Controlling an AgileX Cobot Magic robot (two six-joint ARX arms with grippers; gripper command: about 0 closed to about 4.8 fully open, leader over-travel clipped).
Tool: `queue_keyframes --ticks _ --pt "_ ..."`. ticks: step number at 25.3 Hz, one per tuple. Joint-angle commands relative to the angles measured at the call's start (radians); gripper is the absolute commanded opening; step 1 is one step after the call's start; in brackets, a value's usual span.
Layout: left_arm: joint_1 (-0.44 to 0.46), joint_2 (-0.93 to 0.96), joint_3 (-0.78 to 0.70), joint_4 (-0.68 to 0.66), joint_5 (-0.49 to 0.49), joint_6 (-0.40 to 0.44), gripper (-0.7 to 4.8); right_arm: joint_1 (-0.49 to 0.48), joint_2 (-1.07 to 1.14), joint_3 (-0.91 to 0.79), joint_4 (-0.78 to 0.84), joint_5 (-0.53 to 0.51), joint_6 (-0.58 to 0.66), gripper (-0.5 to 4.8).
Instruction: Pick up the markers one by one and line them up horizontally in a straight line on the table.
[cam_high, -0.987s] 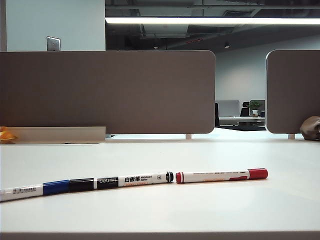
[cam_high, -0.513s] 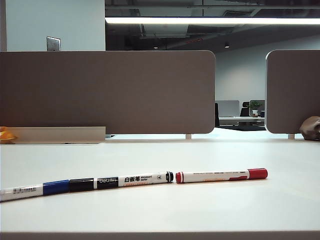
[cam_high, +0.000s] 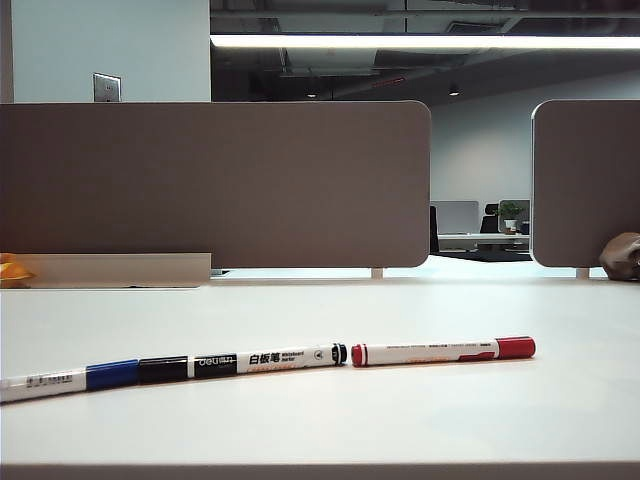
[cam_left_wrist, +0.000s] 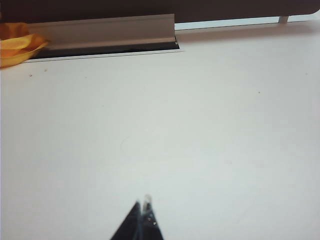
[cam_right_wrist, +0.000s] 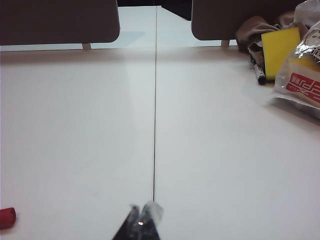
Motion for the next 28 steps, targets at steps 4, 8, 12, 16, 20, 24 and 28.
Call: queue_keyframes --ticks 4,8,12,16,20,24,28 --pt "0.0 0.0 0.0 -0.004 0.0 0.0 -0.05 0.0 0.002 -0.007 -0.051 -0.003 0.004 -0.01" --pt "0.0 0.0 0.0 -0.004 0.0 0.0 -0.04 -0.001 0.002 -0.007 -0.051 -0.003 0.004 -0.01" --pt "0.003 0.0 0.0 -0.004 0.0 0.0 -0.05 -0.002 0.002 -0.007 -0.052 -0.003 0.004 -0.01" --pt "0.003 0.0 0.0 -0.004 0.0 0.0 -0.05 -0.002 0.002 -0.007 -0.051 -0.003 0.004 -0.01" --pt "0.003 0.0 0.0 -0.004 0.0 0.0 -0.05 -0.002 0.002 -0.007 -0.051 -0.003 0.004 -0.01" --pt "0.003 0.0 0.0 -0.004 0.0 0.0 -0.05 -0.002 0.002 -0.007 -0.051 -0.003 0.004 -0.01" --pt "0.003 0.0 0.0 -0.004 0.0 0.0 -0.05 -0.002 0.002 -0.007 -0.051 -0.003 0.004 -0.01"
